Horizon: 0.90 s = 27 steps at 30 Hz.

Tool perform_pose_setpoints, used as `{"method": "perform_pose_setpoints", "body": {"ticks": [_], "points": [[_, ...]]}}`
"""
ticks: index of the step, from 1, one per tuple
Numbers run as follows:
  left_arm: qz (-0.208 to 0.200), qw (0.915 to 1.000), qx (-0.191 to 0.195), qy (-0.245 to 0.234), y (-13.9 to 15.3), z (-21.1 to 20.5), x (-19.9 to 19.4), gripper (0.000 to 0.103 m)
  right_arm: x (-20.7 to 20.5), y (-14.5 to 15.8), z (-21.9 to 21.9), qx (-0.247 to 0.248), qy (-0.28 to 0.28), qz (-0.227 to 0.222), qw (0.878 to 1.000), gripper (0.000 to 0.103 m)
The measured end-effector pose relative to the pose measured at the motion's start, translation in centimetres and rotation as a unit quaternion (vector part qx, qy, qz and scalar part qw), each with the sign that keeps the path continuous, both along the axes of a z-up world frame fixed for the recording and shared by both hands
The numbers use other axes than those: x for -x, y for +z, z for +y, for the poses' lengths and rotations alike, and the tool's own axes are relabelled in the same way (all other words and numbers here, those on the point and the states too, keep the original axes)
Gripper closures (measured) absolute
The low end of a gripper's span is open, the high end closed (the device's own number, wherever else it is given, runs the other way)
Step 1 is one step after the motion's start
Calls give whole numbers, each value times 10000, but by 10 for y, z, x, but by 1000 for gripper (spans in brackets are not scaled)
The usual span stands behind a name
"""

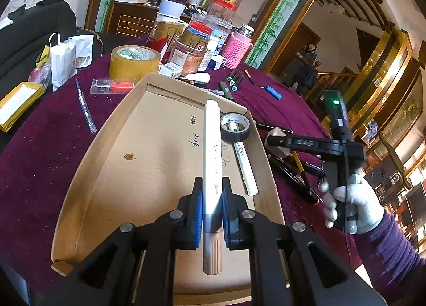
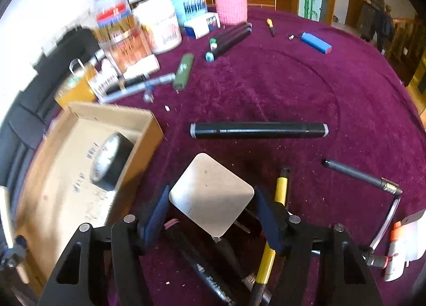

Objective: Organize rigid objects
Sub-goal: 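Carry the white marker over the tray with left while right grasps the white square charger, then open the left gripper to drop the marker while right sets the charger in the tray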

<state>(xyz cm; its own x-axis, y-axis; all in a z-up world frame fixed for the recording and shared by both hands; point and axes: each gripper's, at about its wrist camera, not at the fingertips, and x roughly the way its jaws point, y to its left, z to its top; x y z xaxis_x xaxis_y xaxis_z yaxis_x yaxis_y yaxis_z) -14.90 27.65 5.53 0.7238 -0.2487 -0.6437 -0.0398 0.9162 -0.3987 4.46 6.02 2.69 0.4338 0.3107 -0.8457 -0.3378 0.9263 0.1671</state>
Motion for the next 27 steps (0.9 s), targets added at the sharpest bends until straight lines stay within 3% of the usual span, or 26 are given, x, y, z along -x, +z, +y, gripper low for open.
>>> {"method": "perform_pose_setpoints", "body": {"ticks": [4, 8, 17, 18, 21, 27], "points": [[125, 9998, -132, -57, 5, 0, -11, 91, 11, 35, -5, -432, 75, -331, 9985, 35], [441, 9981, -413, -81, 4, 0, -40, 91, 21, 59, 17, -841, 526, -309, 9946, 34], [1112, 9926, -480, 95, -18, 21, -112, 90, 13, 32, 96, -1157, 1127, 411, 9860, 34], [1139, 9925, -415, 139, -21, 24, -114, 85, 9, 29, 101, -1163, 1125, 472, 9857, 34], [1232, 9917, -154, 344, -28, 36, -118, 47, 3, 21, 114, -1056, 1082, 542, 9870, 34], [1146, 9929, 89, 319, -26, 39, -110, 36, -7, 14, 116, -1151, 935, 565, 9873, 27]]}}
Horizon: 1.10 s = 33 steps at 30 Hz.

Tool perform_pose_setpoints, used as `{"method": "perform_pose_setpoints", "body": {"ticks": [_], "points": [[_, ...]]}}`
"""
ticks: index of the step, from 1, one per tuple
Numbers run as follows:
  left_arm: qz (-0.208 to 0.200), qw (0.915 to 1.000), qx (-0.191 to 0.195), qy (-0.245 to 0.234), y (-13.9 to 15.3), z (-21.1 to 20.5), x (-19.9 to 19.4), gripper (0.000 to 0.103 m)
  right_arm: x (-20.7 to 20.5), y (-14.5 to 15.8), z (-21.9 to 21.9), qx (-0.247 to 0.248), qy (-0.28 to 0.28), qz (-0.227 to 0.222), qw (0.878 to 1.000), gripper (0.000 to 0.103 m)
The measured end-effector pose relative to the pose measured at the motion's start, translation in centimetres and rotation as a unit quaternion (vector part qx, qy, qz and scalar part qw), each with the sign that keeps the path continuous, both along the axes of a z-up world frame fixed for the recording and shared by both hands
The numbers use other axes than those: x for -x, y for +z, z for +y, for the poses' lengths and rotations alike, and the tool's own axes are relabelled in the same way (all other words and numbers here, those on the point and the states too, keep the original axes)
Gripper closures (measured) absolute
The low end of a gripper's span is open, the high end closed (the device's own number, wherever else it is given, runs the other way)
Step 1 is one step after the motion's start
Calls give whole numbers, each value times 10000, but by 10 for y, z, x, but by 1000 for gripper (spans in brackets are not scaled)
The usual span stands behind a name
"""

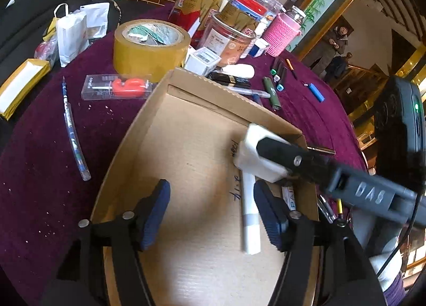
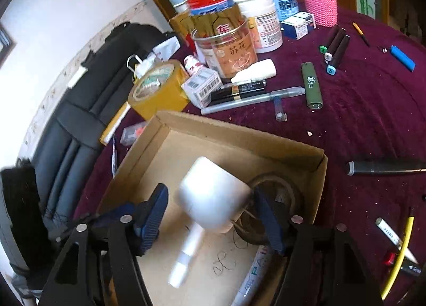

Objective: Organize rigid objects
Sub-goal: 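Open the left gripper to drop the marker while right sets the charger in the tray, then grasp the black marker with pink end using the left gripper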

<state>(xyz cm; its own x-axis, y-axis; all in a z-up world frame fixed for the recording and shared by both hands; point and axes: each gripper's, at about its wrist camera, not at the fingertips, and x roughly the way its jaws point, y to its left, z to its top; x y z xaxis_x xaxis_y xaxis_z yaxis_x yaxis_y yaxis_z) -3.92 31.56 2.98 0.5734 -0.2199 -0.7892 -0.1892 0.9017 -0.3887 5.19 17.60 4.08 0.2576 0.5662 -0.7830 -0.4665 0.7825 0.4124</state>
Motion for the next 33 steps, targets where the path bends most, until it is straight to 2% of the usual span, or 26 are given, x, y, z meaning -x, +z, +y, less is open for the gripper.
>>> {"method": "perform_pose_setpoints", "body": {"ticks": [2, 6, 13, 16, 19, 20, 22, 26, 31, 33], "points": [[46, 10000, -67, -50, -1, -4, 0, 34, 0, 7, -6, -193, -63, -37, 9998, 24], [104, 9998, -142, -56, -2, -7, 0, 33, 9, 29, -26, -245, -193, -388, 9988, 20], [127, 9997, -219, -33, -3, -8, 4, 32, 31, 47, -109, -352, -745, -769, 9936, 18], [-73, 9998, -201, -16, 5, -8, 8, 32, 43, 51, -155, -285, -1045, -966, 9894, 18], [-433, 9990, 1, -80, 25, -16, 22, 31, 53, 54, -195, -177, -1353, -1138, 9841, 16], [-546, 9984, 18, -159, 32, -22, 27, 30, 56, 54, -211, -129, -1483, -1197, 9816, 14], [-702, 9970, -30, -338, 46, -43, 35, 22, 60, 53, -233, -65, -1697, -1260, 9774, 14], [-659, 9938, -18, -891, 58, -98, 37, 19, 61, 41, -275, 4, -2128, -1324, 9681, 14], [-465, 9866, -12, -1563, 46, -181, 36, 19, 67, 25, -310, 214, -2536, -1670, 9526, 14], [-266, 9864, -47, -1618, 33, -205, 30, 19, 70, 19, -316, 372, -2612, -1828, 9471, 14]]}}
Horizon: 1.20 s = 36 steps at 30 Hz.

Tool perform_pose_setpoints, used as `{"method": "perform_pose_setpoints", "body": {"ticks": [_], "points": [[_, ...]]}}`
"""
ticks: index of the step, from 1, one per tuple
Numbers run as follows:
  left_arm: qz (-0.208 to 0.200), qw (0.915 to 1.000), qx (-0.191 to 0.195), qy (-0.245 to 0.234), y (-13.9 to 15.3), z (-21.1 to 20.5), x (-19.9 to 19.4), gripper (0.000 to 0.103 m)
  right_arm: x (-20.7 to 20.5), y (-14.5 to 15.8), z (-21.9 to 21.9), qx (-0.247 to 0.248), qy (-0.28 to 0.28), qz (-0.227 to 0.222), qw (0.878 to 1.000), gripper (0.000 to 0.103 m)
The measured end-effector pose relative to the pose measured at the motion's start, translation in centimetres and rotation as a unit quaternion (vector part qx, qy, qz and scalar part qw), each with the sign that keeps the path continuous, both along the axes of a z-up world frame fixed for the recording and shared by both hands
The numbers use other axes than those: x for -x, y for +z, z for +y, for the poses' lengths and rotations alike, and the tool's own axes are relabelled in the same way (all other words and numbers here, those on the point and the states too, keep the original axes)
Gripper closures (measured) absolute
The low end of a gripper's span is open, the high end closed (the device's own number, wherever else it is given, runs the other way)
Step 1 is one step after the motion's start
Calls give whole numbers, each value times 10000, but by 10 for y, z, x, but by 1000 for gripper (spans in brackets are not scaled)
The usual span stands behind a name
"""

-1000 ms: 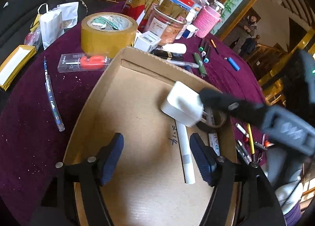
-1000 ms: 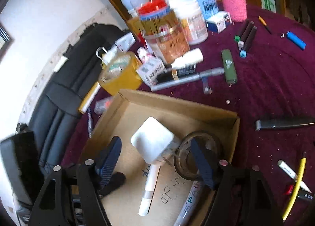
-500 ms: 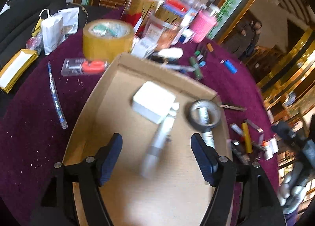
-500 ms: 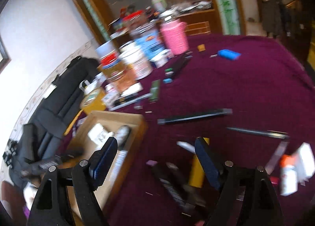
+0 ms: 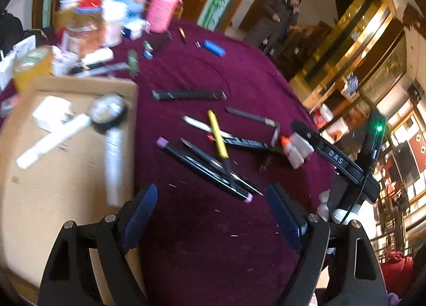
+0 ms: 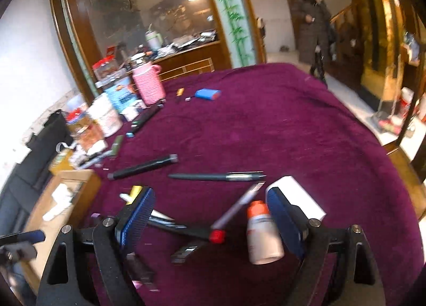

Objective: Organize rigid objects
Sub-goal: 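Grasp the black marker with pink end using the left gripper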

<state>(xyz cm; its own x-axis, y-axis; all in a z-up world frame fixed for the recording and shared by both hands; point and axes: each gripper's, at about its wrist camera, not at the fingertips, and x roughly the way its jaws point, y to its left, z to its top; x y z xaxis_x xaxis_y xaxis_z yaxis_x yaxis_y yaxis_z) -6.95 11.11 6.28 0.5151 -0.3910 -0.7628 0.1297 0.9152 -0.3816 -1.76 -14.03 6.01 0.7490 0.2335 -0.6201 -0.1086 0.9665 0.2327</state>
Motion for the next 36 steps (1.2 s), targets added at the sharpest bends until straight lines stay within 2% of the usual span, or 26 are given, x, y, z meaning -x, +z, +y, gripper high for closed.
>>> {"method": "perform_pose_setpoints", "body": {"ticks": [2, 3, 5, 8, 10, 12, 14, 15, 16, 18, 21, 22, 28, 31, 33, 36], "points": [[164, 9998, -51, 29, -11, -13, -6, 19, 3, -8, -6, 73, -86, -102, 9999, 14], [207, 9995, -198, 94, -16, -21, -11, 20, 3, -10, -9, 79, -115, -83, 9999, 14], [120, 9970, -701, 302, -21, -33, -19, 20, 3, -9, -13, -102, -16, -103, 9999, 14], [4, 9873, -1488, 561, -30, -45, -31, 20, 7, -5, -8, -60, 127, -262, 9996, 14], [133, 9837, -1726, 493, -38, -52, -35, 20, 8, -4, -1, -61, 314, -270, 9991, 14], [303, 9829, -1780, 372, -50, -59, -37, 20, 12, -3, 2, -20, 400, -345, 9986, 14], [173, 9833, -1787, 292, -51, -67, -35, 20, 14, -2, 5, -29, 478, -403, 9980, 14], [131, 9809, -1923, 277, -51, -71, -35, 23, 14, -2, 5, -39, 496, -408, 9979, 14], [162, 9789, -2027, 215, -55, -73, -35, 36, 14, -2, 5, -52, 503, -399, 9979, 14], [101, 9779, -2086, 48, -59, -73, -30, 44, 14, -3, 5, -90, 497, -384, 9980, 14], [227, 9794, -2005, -22, -56, -61, -22, 65, 14, -3, 1, -186, 469, -363, 9981, 13], [297, 9801, -1964, -30, -55, -55, -19, 67, 13, -4, 0, -231, 466, -340, 9981, 13], [521, 9839, -1711, 75, -53, -39, -9, 67, 10, -8, -3, -346, 487, -192, 9980, 13], [549, 9860, -1570, 105, -52, -40, -12, 66, 9, -9, -3, -323, 462, -172, 9983, 13], [466, 9898, -1345, 107, -46, -38, -12, 66, 8, -10, -3, -305, 439, -132, 9985, 13], [265, 9870, -1556, 306, -41, -33, -17, 66, 5, -12, -2, -307, 461, -52, 9984, 13]]}}
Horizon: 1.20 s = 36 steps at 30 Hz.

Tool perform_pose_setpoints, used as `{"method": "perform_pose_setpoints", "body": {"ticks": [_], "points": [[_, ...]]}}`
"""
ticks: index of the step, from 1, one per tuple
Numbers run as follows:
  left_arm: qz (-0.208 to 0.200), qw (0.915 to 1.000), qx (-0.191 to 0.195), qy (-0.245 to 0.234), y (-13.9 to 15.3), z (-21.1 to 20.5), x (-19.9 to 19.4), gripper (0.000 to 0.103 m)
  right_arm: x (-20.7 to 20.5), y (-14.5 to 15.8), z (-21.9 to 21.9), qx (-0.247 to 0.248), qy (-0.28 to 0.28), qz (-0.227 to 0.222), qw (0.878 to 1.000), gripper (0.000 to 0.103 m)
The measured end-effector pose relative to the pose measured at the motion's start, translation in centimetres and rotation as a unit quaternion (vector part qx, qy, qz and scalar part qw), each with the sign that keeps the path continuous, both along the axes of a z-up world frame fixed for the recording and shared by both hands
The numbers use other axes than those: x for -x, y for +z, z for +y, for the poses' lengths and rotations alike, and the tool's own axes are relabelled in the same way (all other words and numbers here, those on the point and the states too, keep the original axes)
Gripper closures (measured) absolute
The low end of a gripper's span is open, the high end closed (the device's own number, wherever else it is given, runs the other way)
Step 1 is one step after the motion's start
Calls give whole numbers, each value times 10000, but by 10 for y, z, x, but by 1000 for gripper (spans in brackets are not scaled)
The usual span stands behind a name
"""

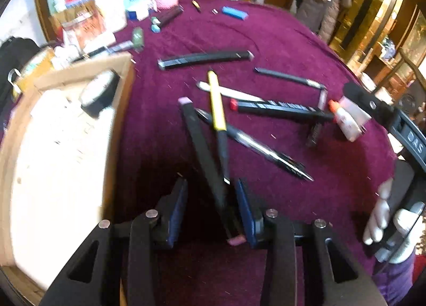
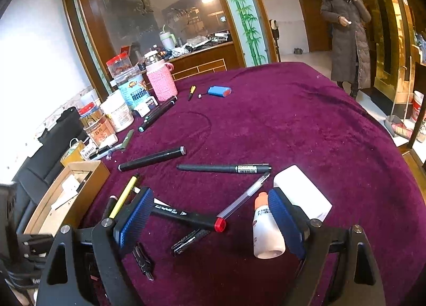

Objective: Organize rigid objects
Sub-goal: 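Grasp the black marker with pink end using the left gripper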

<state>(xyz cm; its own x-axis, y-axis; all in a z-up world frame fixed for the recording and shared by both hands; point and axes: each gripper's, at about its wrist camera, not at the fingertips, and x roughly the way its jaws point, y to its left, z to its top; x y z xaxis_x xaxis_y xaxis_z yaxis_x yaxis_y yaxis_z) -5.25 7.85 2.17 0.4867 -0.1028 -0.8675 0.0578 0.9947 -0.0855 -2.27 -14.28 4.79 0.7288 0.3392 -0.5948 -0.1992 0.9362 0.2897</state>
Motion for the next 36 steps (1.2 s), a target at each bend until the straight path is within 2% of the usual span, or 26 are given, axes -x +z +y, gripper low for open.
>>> {"method": "perform_pose_setpoints", "body": {"ticks": [5, 9, 11, 12, 14, 15, 16, 19, 25, 29, 33, 34, 36], "points": [[-21, 9997, -187, 123, -4, 6, -4, 66, -1, -2, 2, 17, 46, 58, 10000, 13], [-5, 9989, -470, -25, -8, -5, -10, 66, -3, -3, 2, 12, 57, 103, 9999, 13], [108, 9991, -392, -134, -14, -10, -16, 66, -2, -3, 2, 7, 57, 95, 9999, 13], [95, 9987, -472, -172, -16, -15, -18, 66, -2, -3, 2, 7, 56, 96, 9999, 13], [-59, 9970, -702, -323, -17, -26, -20, 70, -2, -3, 2, 10, 48, 101, 9999, 13], [-86, 9967, -704, -406, -16, -30, -21, 80, -2, -3, 2, 11, 47, 109, 9999, 13], [-91, 9965, -693, -463, -16, -32, -20, 82, -2, -3, 2, 10, 47, 118, 9999, 13], [-42, 9970, -491, -598, -15, -28, -14, 87, -2, -4, 2, 7, 40, 134, 9999, 13], [115, 9979, -156, -610, -15, -13, 15, 88, -4, -6, 3, 42, 53, 192, 9998, 13], [112, 9983, -122, -550, -16, -14, 8, 87, -5, -8, 8, 147, 64, 215, 9996, 13], [-174, 9979, -197, -593, -19, -22, -1, 86, -2, -2, 15, 76, 158, 153, 9997, 13], [-178, 9982, -99, -564, -18, -19, -1, 89, -2, 0, 19, 7, 248, 219, 9995, 13], [-172, 9973, 448, -554, -15, -5, 6, 89, -2, 4, 27, -70, 406, 322, 9986, 13]]}}
